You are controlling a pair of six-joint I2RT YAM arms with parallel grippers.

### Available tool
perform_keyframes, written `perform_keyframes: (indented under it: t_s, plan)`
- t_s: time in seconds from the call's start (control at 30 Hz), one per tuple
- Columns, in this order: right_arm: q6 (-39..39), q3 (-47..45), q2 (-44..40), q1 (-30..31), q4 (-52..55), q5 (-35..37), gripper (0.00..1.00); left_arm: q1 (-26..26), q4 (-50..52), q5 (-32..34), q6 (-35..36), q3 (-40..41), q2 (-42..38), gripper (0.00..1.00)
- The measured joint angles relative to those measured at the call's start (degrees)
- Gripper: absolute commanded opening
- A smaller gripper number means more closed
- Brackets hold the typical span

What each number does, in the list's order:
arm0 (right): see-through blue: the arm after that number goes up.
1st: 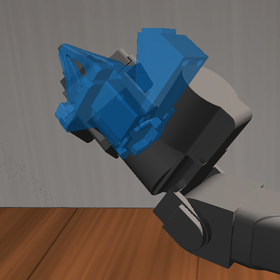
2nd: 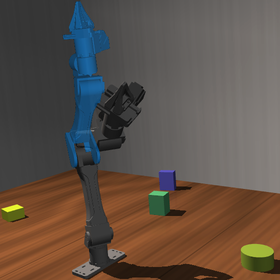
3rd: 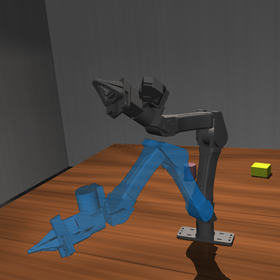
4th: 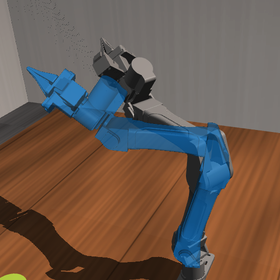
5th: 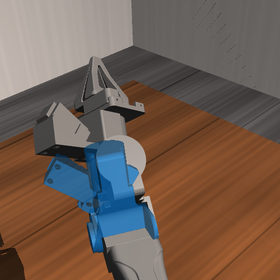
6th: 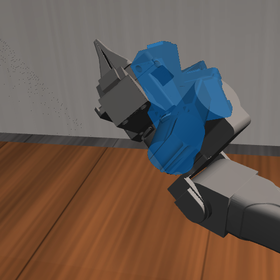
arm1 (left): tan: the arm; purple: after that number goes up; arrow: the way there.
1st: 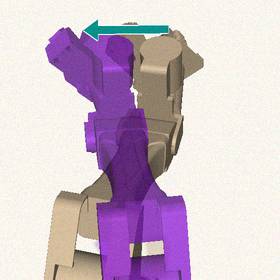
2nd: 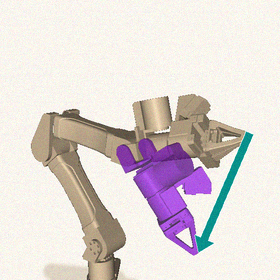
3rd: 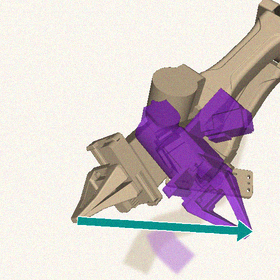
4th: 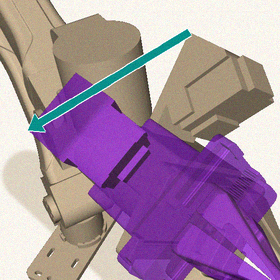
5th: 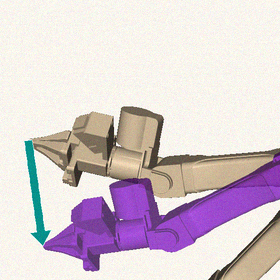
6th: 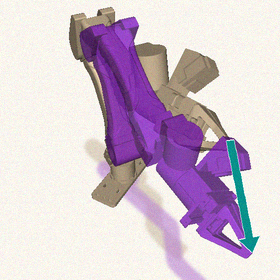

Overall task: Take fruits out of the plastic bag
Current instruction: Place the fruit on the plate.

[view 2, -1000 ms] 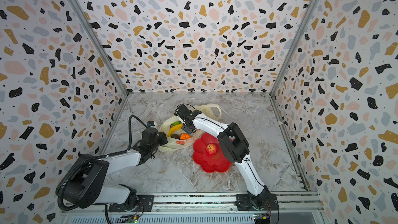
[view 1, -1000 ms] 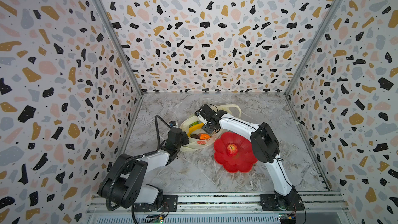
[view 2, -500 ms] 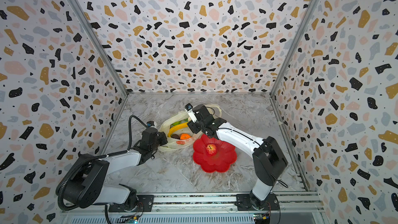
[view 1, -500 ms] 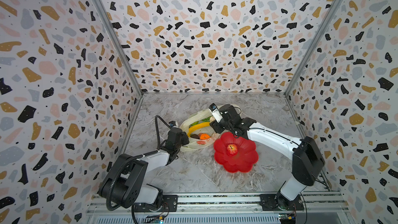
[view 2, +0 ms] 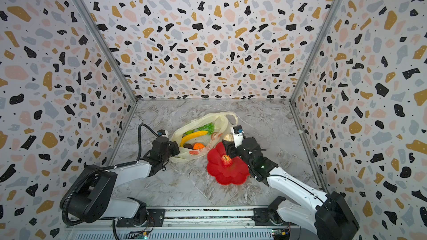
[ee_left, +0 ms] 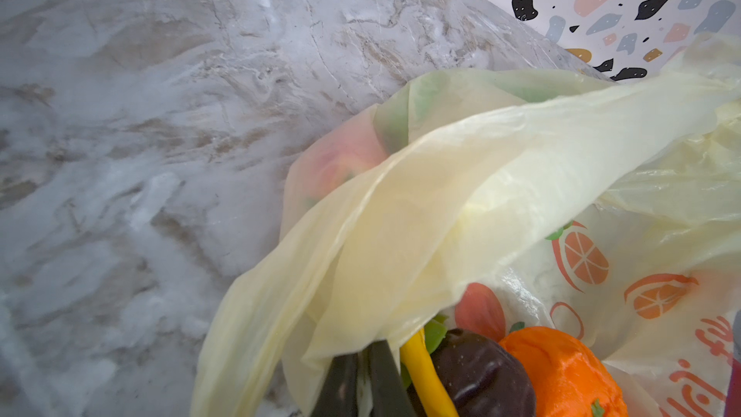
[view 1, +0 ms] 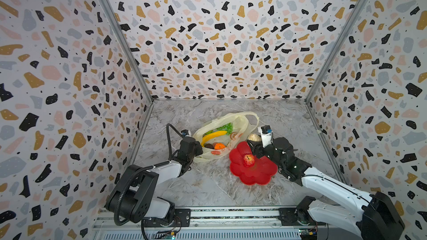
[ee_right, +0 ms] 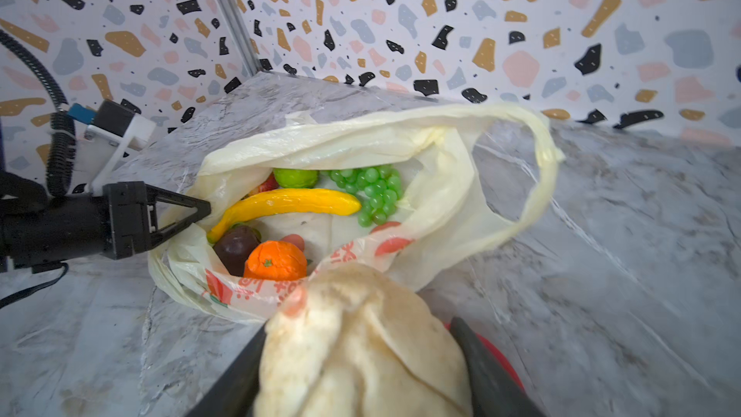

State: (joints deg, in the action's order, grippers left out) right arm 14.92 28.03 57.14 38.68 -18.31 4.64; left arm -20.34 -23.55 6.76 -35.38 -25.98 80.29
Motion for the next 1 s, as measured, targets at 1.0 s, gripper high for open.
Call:
perform_keyframes:
  t_s: [1.0]
  plan:
    - [16.83,-20.46,7.34,-2.40,-17.77,6.99,0.49,0.00,0.00,0.02,0.02,0.00,-0.02,0.09]
